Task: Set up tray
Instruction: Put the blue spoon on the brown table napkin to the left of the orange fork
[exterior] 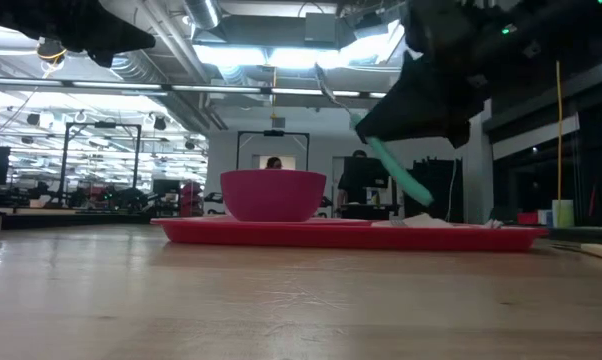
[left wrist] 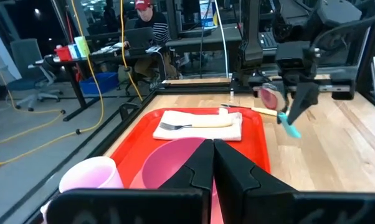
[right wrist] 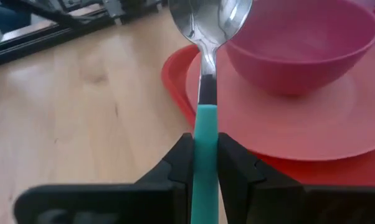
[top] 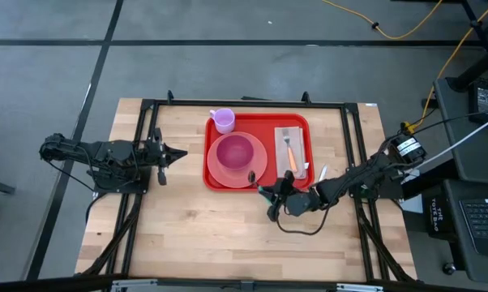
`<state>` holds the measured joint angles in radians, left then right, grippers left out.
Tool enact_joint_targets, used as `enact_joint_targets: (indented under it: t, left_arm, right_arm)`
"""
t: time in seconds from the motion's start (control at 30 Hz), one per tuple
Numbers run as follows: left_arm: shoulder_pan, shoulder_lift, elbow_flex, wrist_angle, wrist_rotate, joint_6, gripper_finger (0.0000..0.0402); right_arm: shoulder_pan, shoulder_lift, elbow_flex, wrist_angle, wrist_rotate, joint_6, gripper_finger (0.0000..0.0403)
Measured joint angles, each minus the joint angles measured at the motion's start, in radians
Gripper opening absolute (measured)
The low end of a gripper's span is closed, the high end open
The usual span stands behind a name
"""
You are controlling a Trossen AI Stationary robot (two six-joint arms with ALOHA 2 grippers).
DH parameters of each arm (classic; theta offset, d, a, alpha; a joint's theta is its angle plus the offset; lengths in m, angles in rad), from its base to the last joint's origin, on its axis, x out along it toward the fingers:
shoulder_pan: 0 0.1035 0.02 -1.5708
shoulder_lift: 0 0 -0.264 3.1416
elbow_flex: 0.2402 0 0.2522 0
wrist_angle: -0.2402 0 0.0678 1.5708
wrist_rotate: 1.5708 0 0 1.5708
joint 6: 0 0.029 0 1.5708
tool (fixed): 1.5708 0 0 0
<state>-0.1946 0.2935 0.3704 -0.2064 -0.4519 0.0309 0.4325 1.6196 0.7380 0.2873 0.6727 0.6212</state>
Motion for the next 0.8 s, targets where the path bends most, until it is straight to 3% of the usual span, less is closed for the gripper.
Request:
enact_joint_targets:
  t: [0.2,0.33,0.57,0.8]
  left_arm:
    - [0.000,0.000,0.000,0.000,0.000,0.020,0.0004]
    - [0.000,0.000,0.000,0.000,0.000,0.019,0.0006]
    - [0.000,0.000,0.000,-0.001,0.000,0.017,0.0004]
    - [0.000,0.000,0.000,-0.001,0.000,0.017,0.0008]
  right_arm:
    - [-0.042,0.000,0.049,-0.013,0.009,-0.085,0.0051]
    - [-0.078,-0.016,0.123,-0.133,0.064,-0.122,0.0051]
    - [-0.143,-0.058,0.262,-0.487,0.091,0.061,0.0051]
    - [-0.214,-0.059,0.362,-0.731,0.132,0.234,0.0051]
